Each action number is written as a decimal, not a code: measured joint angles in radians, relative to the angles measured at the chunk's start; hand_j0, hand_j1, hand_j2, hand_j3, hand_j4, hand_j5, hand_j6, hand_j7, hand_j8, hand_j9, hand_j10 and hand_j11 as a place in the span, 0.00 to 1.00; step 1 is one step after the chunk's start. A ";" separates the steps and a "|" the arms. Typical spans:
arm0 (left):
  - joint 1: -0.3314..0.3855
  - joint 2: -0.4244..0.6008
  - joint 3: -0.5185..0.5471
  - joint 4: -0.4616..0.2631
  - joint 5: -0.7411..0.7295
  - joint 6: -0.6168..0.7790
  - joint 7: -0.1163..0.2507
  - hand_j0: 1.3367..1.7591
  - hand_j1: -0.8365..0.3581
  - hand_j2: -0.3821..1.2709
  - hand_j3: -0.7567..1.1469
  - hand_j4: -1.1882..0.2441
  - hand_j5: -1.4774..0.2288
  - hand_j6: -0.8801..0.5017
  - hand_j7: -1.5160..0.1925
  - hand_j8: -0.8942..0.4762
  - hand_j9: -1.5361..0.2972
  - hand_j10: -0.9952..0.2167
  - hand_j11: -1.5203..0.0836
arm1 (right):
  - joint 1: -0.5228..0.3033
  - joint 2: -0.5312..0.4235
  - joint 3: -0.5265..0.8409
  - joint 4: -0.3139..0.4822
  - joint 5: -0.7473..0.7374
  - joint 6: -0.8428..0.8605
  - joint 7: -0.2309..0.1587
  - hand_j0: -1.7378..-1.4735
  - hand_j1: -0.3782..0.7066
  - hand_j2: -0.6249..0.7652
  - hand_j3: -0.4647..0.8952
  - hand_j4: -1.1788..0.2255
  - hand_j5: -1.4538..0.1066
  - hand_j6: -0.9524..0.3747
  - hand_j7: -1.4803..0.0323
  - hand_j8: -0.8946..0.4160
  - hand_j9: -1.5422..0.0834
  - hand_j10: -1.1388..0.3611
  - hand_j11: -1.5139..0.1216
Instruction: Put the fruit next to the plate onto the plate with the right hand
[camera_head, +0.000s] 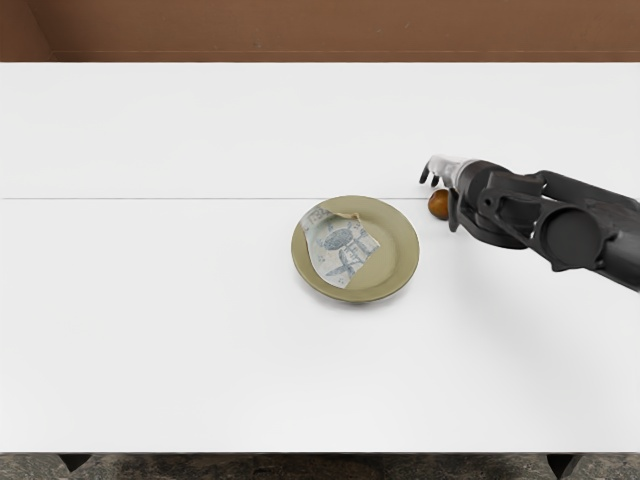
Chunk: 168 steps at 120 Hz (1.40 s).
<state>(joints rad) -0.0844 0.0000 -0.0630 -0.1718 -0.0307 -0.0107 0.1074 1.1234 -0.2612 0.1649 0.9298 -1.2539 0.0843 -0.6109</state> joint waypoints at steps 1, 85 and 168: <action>0.000 0.000 0.000 0.000 0.000 0.000 0.000 0.76 0.98 0.23 0.40 0.82 0.85 0.63 0.88 0.64 0.83 0.81 0.94 | 0.000 0.000 -0.001 0.000 0.000 0.000 0.000 0.30 0.38 0.40 0.34 0.61 0.66 0.47 0.70 0.43 0.69 0.54 0.67; 0.000 0.000 0.000 0.000 0.000 0.000 0.000 0.76 0.98 0.23 0.40 0.82 0.85 0.63 0.88 0.64 0.83 0.81 0.94 | -0.010 -0.004 -0.047 0.038 -0.001 -0.089 0.000 0.30 0.59 0.43 0.34 0.46 0.49 0.32 0.52 0.31 0.52 0.41 0.50; 0.000 0.000 0.000 0.000 0.000 0.000 0.000 0.76 0.98 0.23 0.40 0.82 0.85 0.63 0.88 0.64 0.83 0.81 0.94 | -0.018 -0.009 -0.031 0.029 0.033 -0.092 0.000 0.29 0.61 0.52 0.36 0.33 0.35 0.29 0.37 0.32 0.37 0.40 0.34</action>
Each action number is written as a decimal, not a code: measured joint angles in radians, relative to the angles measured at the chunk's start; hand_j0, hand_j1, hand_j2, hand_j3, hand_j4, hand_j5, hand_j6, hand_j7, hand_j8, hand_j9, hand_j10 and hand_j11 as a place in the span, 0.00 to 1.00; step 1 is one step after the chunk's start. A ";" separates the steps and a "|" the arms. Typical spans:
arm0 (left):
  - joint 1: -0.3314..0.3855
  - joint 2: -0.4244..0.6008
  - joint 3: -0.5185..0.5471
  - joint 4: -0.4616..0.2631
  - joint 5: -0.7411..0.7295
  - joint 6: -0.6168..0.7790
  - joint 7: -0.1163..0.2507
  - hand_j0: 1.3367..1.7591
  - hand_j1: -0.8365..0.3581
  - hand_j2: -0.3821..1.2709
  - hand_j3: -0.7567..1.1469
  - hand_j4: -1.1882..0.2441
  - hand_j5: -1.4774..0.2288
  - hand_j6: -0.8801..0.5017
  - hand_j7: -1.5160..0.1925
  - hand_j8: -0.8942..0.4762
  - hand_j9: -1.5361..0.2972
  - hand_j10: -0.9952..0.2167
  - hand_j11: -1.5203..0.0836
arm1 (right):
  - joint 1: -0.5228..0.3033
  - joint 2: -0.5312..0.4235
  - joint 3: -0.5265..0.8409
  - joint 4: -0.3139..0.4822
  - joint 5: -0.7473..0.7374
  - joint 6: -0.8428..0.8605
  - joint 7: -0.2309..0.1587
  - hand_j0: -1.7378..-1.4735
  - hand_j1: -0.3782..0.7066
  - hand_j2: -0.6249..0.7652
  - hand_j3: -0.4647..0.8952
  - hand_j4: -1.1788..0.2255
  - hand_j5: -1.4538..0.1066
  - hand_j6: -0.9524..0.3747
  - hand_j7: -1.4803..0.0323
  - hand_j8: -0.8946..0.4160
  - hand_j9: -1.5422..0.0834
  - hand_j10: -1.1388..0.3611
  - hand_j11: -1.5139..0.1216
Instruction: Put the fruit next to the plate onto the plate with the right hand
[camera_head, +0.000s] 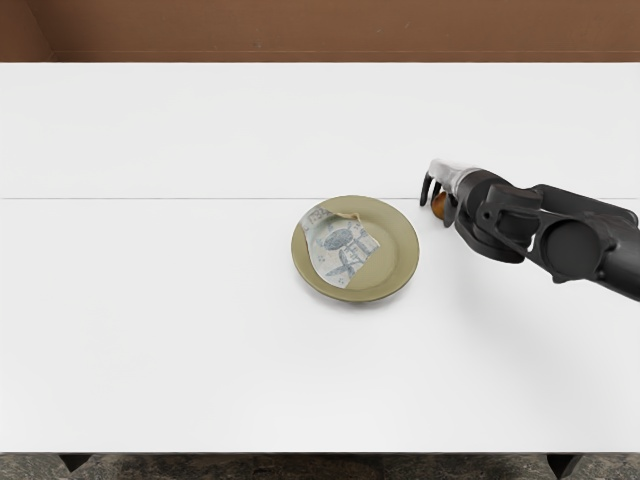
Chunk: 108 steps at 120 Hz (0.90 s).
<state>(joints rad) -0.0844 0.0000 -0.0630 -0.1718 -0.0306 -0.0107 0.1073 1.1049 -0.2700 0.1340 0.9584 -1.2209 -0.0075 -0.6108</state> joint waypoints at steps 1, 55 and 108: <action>0.000 0.000 0.000 0.000 0.000 0.000 0.000 0.76 0.98 0.23 0.40 0.82 0.85 0.63 0.88 0.64 0.83 0.81 0.94 | 0.000 0.000 0.000 0.000 0.001 0.000 0.000 0.29 0.61 0.52 0.36 0.33 0.35 0.29 0.37 0.32 0.37 0.40 0.34; 0.000 0.000 0.000 0.000 0.000 0.000 0.000 0.76 0.98 0.23 0.40 0.82 0.85 0.63 0.88 0.64 0.83 0.81 0.94 | 0.106 -0.061 0.041 0.079 0.060 0.154 -0.001 0.32 0.62 0.55 0.34 0.33 0.31 0.30 0.35 0.34 0.35 0.42 0.34; 0.000 0.000 0.000 0.000 0.000 0.000 0.000 0.76 0.98 0.23 0.40 0.82 0.85 0.63 0.88 0.64 0.83 0.81 0.94 | 0.176 -0.106 0.045 0.343 0.072 0.247 0.000 0.32 0.61 0.55 0.34 0.33 0.30 0.29 0.35 0.35 0.36 0.41 0.34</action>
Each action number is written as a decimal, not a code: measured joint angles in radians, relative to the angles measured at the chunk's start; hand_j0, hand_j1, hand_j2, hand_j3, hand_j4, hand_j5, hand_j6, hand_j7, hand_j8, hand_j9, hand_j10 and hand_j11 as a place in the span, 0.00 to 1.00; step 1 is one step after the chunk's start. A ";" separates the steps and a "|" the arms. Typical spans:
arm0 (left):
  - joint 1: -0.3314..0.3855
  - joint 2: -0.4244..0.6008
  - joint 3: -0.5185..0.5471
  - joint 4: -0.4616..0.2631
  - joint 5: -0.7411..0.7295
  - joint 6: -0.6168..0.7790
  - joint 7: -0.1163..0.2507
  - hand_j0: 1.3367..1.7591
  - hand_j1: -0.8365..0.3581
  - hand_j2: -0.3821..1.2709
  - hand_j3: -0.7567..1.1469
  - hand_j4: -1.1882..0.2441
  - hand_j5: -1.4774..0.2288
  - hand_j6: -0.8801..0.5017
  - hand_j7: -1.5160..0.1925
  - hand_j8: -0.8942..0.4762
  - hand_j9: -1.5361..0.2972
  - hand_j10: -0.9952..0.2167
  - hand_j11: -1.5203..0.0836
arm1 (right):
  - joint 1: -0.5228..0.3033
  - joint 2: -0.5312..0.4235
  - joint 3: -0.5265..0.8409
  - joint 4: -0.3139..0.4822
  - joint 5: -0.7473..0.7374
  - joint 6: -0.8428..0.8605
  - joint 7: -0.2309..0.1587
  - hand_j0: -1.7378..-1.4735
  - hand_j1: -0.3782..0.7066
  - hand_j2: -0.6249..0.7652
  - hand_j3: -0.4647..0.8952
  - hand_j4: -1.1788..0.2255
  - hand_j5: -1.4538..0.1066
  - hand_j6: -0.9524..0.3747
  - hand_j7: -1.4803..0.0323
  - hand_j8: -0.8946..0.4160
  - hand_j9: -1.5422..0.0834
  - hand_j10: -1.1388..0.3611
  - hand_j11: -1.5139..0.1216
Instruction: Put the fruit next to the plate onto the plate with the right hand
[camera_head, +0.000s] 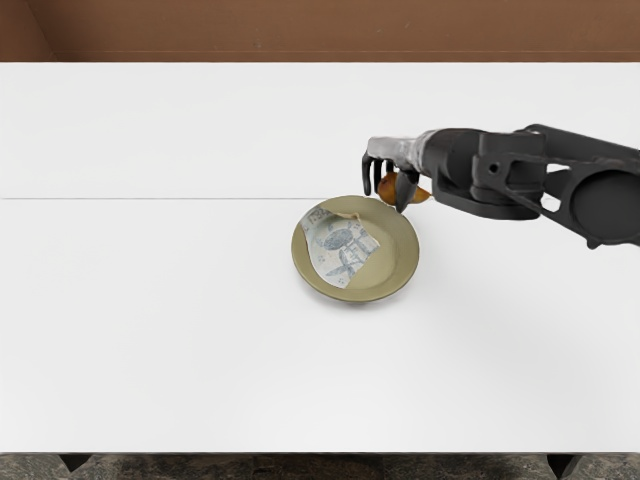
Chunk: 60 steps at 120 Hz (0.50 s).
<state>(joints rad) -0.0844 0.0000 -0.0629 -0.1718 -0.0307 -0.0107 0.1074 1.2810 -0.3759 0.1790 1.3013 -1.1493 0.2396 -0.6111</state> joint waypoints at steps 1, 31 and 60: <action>0.000 0.000 0.000 0.000 0.000 0.000 0.000 0.76 0.98 0.23 0.40 0.82 0.85 0.63 0.88 0.64 0.83 0.81 0.94 | 0.000 0.000 0.000 0.004 0.000 0.000 0.000 0.32 0.61 0.55 0.34 0.33 0.30 0.29 0.35 0.35 0.36 0.41 0.34; 0.000 0.000 0.000 0.000 0.000 0.000 0.000 0.76 0.98 0.23 0.40 0.82 0.85 0.63 0.88 0.64 0.83 0.81 0.94 | -0.024 0.040 -0.004 0.048 0.000 -0.001 0.000 0.31 0.63 0.58 0.34 0.34 0.29 0.30 0.35 0.35 0.36 0.41 0.35; 0.000 0.000 0.000 0.000 0.000 0.000 0.000 0.76 0.98 0.23 0.40 0.82 0.85 0.63 0.88 0.64 0.83 0.81 0.94 | -0.050 0.075 0.001 0.033 -0.004 -0.035 0.000 0.31 0.27 0.50 0.34 0.63 0.67 0.54 0.72 0.54 0.71 0.61 0.69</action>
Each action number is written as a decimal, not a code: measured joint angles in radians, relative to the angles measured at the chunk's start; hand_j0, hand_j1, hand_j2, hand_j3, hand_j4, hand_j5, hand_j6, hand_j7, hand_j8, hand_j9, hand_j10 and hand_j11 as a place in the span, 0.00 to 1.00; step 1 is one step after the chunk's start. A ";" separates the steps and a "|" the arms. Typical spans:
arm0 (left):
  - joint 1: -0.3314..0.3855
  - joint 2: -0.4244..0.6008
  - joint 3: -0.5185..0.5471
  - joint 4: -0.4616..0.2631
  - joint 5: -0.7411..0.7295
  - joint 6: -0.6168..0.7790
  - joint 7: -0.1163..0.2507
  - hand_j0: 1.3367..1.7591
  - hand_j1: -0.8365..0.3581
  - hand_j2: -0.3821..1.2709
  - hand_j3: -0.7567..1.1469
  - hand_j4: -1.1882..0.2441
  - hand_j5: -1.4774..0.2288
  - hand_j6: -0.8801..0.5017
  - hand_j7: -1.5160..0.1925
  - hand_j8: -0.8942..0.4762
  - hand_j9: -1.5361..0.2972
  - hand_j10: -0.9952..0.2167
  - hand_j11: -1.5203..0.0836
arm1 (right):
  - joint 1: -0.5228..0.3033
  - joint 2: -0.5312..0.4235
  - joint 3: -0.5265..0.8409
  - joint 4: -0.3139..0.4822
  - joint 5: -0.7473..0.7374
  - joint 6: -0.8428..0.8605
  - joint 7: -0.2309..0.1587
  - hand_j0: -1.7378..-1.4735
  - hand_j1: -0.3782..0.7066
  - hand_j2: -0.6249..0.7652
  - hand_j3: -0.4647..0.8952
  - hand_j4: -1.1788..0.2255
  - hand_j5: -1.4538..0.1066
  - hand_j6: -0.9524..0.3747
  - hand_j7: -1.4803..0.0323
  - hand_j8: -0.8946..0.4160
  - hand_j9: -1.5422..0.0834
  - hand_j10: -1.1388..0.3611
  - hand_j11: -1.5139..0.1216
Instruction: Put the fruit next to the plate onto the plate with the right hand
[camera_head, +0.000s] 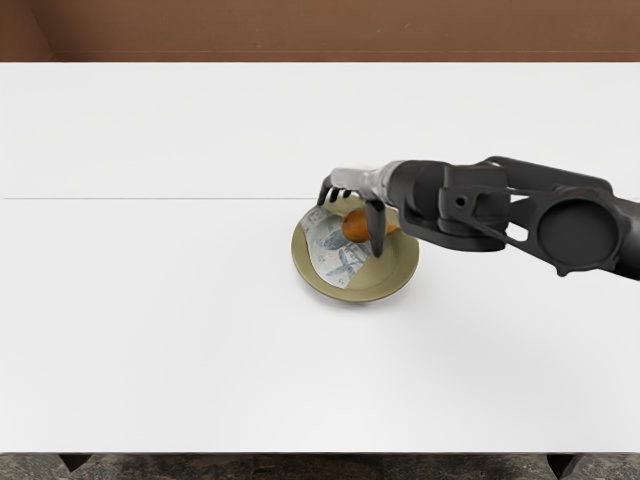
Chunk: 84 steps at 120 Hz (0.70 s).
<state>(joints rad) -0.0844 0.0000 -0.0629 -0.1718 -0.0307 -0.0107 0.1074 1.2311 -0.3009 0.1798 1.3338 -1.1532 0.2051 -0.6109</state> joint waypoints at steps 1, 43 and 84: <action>0.000 0.000 0.000 0.000 0.000 0.000 0.000 0.76 0.98 0.23 0.40 0.82 0.85 0.63 0.88 0.64 0.83 0.81 0.94 | 0.000 0.001 0.000 0.000 0.000 -0.001 0.000 0.31 0.26 0.50 0.34 0.64 0.68 0.55 0.73 0.55 0.72 0.62 0.70; 0.000 0.000 0.000 0.000 0.000 0.000 0.000 0.76 0.98 0.23 0.40 0.82 0.85 0.63 0.88 0.64 0.83 0.81 0.94 | -0.043 -0.130 0.170 0.001 0.087 0.214 0.000 0.30 0.07 0.46 0.34 0.80 0.89 0.69 0.93 0.66 0.91 0.73 0.88; 0.000 0.000 0.000 0.000 0.000 0.000 0.000 0.76 0.98 0.23 0.40 0.82 0.85 0.63 0.88 0.64 0.83 0.81 0.94 | -0.054 -0.435 0.241 -0.004 0.285 0.397 0.033 0.30 0.03 0.45 0.34 0.83 0.92 0.71 0.97 0.68 0.94 0.75 0.92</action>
<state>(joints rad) -0.0844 0.0000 -0.0630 -0.1718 -0.0306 -0.0107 0.1073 1.1767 -0.7361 0.4204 1.3297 -0.8678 0.6020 -0.5780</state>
